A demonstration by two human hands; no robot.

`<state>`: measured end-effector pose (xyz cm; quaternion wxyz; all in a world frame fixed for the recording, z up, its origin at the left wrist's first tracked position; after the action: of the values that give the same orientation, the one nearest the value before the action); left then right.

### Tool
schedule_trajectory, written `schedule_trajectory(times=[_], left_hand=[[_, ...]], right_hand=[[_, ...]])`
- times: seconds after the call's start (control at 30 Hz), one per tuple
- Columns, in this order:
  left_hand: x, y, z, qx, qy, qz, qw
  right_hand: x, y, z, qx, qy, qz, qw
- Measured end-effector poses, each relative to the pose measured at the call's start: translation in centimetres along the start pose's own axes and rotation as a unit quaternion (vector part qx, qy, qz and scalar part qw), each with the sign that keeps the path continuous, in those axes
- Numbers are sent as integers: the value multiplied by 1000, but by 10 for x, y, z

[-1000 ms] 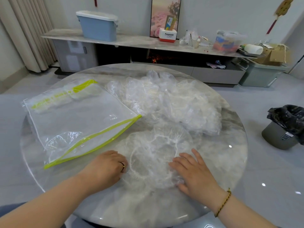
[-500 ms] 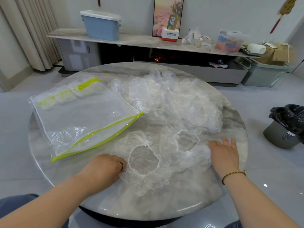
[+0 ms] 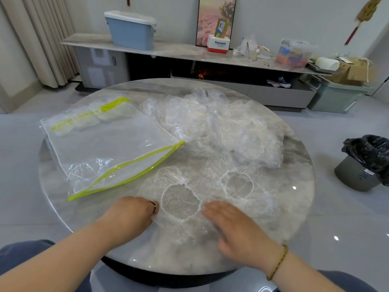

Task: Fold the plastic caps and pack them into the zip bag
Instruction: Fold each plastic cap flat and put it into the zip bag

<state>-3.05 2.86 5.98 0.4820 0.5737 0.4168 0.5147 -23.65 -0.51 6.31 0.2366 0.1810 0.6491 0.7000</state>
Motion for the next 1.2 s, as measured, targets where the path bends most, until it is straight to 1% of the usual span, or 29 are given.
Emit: schedule_trajectory(times=[0.03, 0.07, 0.1, 0.17, 0.27, 0.33, 0.4, 0.43, 0.5, 0.57, 0.6, 0.63, 0.7, 0.73, 0.77, 0.8, 0.83, 0.87, 0.9, 0.93, 0.97, 1.0, 1.03, 1.07, 1.1, 1.2], left_hand=[[3, -2, 2, 12, 15, 5, 1000], [6, -1, 4, 34, 28, 7, 999], [9, -4, 6, 53, 37, 14, 998], [18, -5, 12, 101, 48, -5, 994], [29, -6, 20, 212, 66, -27, 975], [32, -6, 24, 259, 98, -35, 960], [32, -6, 33, 290, 145, -50, 945], [30, -6, 37, 292, 170, -66, 939], [26, -3, 43, 294, 204, -93, 929], [24, 4, 43, 298, 239, -107, 918], [23, 7, 42, 279, 245, -136, 918], [22, 9, 42, 230, 228, -189, 927], [20, 15, 31, 132, 160, -321, 924], [20, 17, 20, 108, 108, -348, 925], [17, 14, 9, 87, 53, -348, 932], [12, 8, 1, 69, 16, -322, 944], [8, 1, -5, 56, 0, -275, 960], [3, -6, -8, 41, 3, -198, 979], [-3, -17, -8, 19, 10, -131, 991], [-8, -23, -8, 15, 17, -88, 996], [-10, -23, -9, 20, 31, -58, 998], [-12, -22, -9, 39, 45, -17, 998], [-15, -22, -9, 58, 56, 9, 997], [-20, -26, -8, 69, 53, -20, 996], [-21, -30, -8, 74, 52, -30, 995], [-25, -29, -9, 82, 30, -9, 996]], right_hand=[[-3, -6, 7, 7, 6, 31, 999], [-5, -12, 10, 24, 13, 44, 999], [-8, -14, 11, 27, 18, 34, 999], [-18, -12, 12, 12, 13, 26, 1000], [-28, -9, 14, -16, 3, -9, 1000], [-33, -8, 17, -85, -27, -5, 996], [-39, -9, 12, -157, -104, 13, 982], [-41, -9, 10, -195, -134, 3, 972], [-49, -8, 6, -253, -185, -44, 949], [-57, -9, 6, -260, -220, -46, 939], [-60, -11, 6, -255, -233, -42, 937], [-63, -13, 6, -247, -242, -38, 938], [-68, -15, 7, -216, -252, -31, 943], [-69, -17, 7, -191, -251, -21, 949], [-71, -17, 9, -160, -251, -8, 955], [-72, -17, 11, -130, -255, 3, 958], [-73, -15, 14, -99, -265, 15, 959], [-74, -14, 15, -57, -273, 14, 960], [-76, -12, 17, -11, -266, -30, 963], [-77, -15, 19, 7, -252, -86, 964], [-78, -17, 22, 15, -219, -122, 968], [-79, -17, 27, 8, -185, -124, 975], [-80, -21, 30, 5, -157, -100, 983], [-80, -28, 32, -5, -143, -59, 988], [-80, -30, 34, -8, -140, -31, 990], [-82, -37, 33, -21, -129, 28, 991]])
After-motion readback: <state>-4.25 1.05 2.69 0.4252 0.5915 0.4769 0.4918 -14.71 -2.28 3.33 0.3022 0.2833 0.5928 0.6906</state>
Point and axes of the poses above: each hand's wrist, its own x-axis away from the middle knuckle, its own y-axis out of the back of the hand, z = x × y, the point moved 4 cm from there along -x, towards the middle knuckle, and after that the axes turned 2 degrees about z, right-handed, at the moved point
